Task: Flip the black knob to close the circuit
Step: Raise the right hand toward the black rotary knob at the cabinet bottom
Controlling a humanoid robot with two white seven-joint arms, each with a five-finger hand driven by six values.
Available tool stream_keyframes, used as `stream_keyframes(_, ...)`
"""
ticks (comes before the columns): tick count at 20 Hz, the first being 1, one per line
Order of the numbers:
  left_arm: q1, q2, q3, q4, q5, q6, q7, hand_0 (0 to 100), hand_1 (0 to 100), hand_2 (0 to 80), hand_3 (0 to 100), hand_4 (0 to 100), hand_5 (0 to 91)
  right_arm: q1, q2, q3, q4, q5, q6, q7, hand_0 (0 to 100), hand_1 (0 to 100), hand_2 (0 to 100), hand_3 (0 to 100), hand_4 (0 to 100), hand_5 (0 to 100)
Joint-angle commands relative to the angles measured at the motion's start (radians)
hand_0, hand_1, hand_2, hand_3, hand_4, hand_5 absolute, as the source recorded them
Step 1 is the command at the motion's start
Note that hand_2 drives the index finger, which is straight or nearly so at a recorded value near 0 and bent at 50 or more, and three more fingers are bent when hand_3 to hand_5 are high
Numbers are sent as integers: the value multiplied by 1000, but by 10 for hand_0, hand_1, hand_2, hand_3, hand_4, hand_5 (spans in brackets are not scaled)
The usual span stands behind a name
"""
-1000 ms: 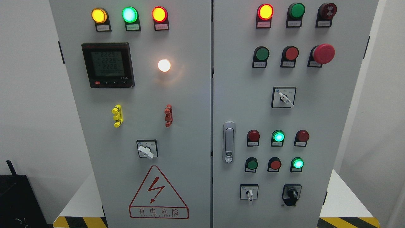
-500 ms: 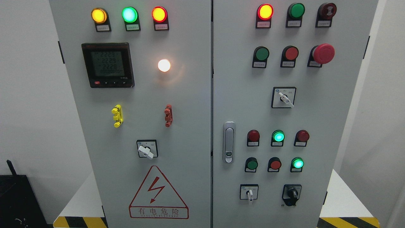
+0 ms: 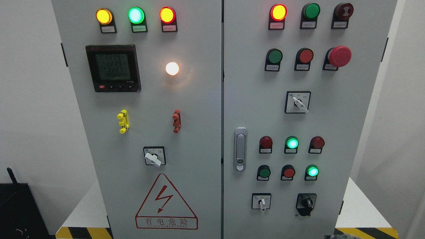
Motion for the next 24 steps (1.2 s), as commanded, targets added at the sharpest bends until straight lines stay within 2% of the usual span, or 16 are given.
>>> stream_keyframes(1, 1, 0, 0, 1, 0, 1, 1, 120, 556, 0, 0, 0, 0, -68, -9, 100, -62, 142, 43, 16, 0, 119, 929, 1000, 864, 914)
stream_keyframes(6, 0, 0, 0, 1, 0, 1, 1, 120, 556, 0, 0, 0, 0, -112, -9, 110, 27, 145, 59, 13, 0, 4, 935, 1000, 869, 915)
stream_keyframes(8, 1, 0, 0, -1, 0, 1, 1, 120, 556, 0, 0, 0, 0, -128, -11, 110, 61, 145, 83, 13, 0, 0, 937, 1000, 869, 915)
stream_keyframes(14, 1, 0, 0, -1, 0, 1, 1, 120, 556, 0, 0, 0, 0, -158, -21, 96, 159, 139, 97, -3, 0, 0, 940, 1000, 867, 915)
stream_keyframes(18, 0, 0, 0, -1, 0, 1, 1, 120, 556, 0, 0, 0, 0, -187, -60, 71, 208, 122, 100, -26, 0, 0, 939, 1000, 866, 915)
stream_keyframes(24, 1, 0, 0, -1, 0, 1, 1, 120, 556, 0, 0, 0, 0, -204, -87, 24, 245, 82, 102, -29, 0, 0, 941, 1000, 867, 915)
